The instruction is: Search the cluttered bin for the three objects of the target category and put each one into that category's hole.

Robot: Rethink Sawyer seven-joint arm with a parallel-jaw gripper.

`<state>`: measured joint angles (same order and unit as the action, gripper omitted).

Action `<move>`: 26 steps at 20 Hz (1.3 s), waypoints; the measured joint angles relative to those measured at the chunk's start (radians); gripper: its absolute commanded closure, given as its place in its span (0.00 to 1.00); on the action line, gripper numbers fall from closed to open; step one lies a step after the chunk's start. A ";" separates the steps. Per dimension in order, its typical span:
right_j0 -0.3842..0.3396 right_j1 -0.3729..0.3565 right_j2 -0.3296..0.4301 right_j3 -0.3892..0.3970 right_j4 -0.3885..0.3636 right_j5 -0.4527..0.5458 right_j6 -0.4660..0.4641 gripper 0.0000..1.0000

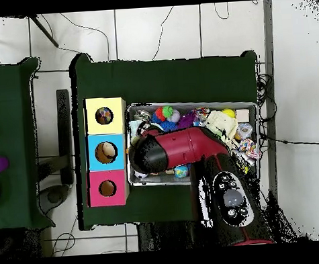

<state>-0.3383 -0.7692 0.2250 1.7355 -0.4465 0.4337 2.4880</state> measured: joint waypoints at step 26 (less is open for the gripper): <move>-0.174 0.054 0.048 0.042 -0.091 -0.014 0.000 1.00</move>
<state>-0.5118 -0.7156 0.2729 1.7772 -0.5372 0.4195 2.4880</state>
